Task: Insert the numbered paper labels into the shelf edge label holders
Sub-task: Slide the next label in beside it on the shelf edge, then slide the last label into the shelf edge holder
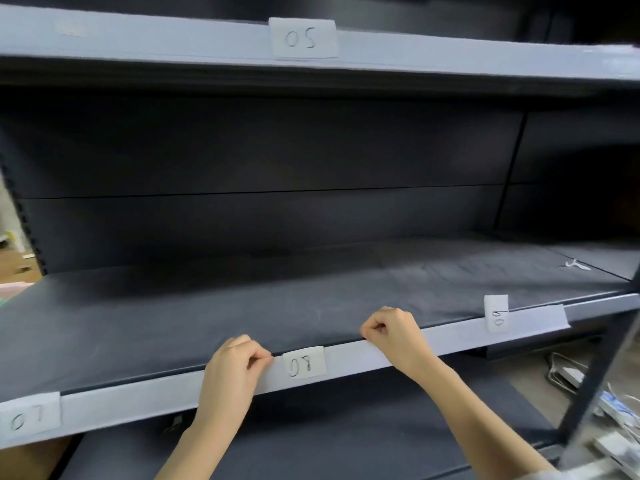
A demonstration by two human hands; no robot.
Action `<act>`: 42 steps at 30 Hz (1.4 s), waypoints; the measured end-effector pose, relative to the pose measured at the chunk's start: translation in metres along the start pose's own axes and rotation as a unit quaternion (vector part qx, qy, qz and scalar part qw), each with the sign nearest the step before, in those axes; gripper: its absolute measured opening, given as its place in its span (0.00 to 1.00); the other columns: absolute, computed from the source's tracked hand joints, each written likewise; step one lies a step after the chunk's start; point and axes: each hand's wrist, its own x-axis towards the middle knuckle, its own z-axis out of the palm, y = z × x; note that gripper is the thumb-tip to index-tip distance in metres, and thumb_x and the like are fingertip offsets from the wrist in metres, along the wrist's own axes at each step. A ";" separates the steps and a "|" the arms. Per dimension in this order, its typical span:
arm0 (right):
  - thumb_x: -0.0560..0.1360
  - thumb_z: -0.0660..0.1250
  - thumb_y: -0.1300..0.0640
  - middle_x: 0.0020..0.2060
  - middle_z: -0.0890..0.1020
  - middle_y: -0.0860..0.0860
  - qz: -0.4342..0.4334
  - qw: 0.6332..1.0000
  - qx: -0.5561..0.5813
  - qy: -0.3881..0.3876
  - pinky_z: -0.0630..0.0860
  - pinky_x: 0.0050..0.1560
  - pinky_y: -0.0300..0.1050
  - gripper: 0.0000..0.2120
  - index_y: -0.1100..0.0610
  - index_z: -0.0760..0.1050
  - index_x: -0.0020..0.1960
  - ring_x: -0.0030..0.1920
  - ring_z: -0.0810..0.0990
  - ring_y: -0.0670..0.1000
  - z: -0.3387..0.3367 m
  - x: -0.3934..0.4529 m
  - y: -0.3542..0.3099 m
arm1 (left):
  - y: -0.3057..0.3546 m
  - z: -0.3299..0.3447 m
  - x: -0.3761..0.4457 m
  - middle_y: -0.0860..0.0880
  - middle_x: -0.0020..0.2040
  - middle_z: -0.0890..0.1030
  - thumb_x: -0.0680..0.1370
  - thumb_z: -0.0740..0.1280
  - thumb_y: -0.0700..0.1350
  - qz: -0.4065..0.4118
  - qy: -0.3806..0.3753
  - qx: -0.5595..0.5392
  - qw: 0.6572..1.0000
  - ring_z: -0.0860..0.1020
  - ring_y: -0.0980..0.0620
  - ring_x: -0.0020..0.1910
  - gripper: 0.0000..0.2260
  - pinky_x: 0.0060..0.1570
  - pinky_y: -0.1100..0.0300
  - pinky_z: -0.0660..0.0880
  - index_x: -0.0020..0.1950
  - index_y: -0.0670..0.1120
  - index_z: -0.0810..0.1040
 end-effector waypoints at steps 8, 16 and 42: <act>0.71 0.61 0.67 0.42 0.77 0.70 0.001 1.000 -0.010 0.024 0.60 0.39 0.40 0.09 0.74 0.74 0.42 0.39 0.67 0.63 -0.040 -0.004 0.053 | 0.093 0.084 0.004 0.49 0.34 0.81 0.67 0.72 0.35 0.117 -0.006 -0.060 0.991 0.74 0.56 0.36 0.05 0.41 0.72 0.66 0.34 0.44 0.82; 0.73 0.62 0.66 0.36 0.74 0.49 -0.080 0.995 -0.050 -0.021 0.66 0.35 0.34 0.10 0.63 0.76 0.35 0.33 0.69 0.44 -0.121 0.036 0.126 | 0.151 0.164 -0.001 0.50 0.37 0.79 0.60 0.79 0.32 0.147 0.011 0.024 0.989 0.67 0.56 0.39 0.15 0.44 0.66 0.67 0.42 0.44 0.83; 0.75 0.64 0.57 0.35 0.69 0.34 -0.199 0.960 -0.099 -0.172 0.66 0.44 0.31 0.11 0.53 0.80 0.55 0.36 0.72 0.40 -0.201 0.083 0.185 | 0.173 0.181 0.011 0.64 0.31 0.69 0.48 0.83 0.33 0.067 0.041 0.124 0.989 0.66 0.63 0.37 0.20 0.40 0.88 0.58 0.26 0.49 0.77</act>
